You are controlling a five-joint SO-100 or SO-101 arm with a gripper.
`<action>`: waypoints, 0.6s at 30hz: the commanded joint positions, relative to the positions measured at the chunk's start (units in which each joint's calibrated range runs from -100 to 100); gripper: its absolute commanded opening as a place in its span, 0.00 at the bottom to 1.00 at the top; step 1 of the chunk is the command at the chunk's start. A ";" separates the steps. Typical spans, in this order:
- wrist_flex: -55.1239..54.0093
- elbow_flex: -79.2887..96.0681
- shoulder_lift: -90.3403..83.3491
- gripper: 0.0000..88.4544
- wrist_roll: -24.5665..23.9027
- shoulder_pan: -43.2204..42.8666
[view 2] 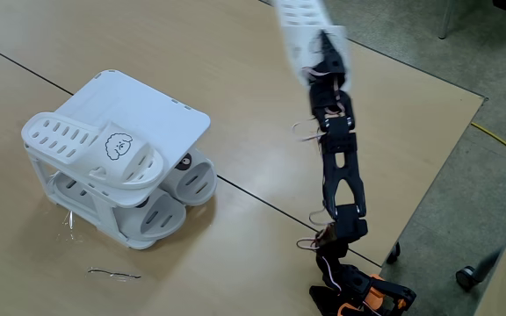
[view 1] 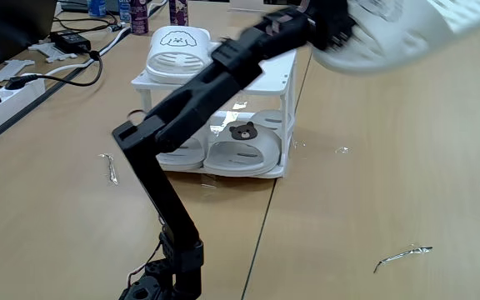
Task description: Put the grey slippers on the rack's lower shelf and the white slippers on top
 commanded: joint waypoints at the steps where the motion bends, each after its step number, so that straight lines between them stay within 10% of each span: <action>1: 0.02 -5.12 -7.41 0.01 0.42 -12.65; 8: -0.15 -5.48 -3.96 0.01 0.42 -31.57; 18: -0.67 -24.78 20.53 0.01 0.42 -34.44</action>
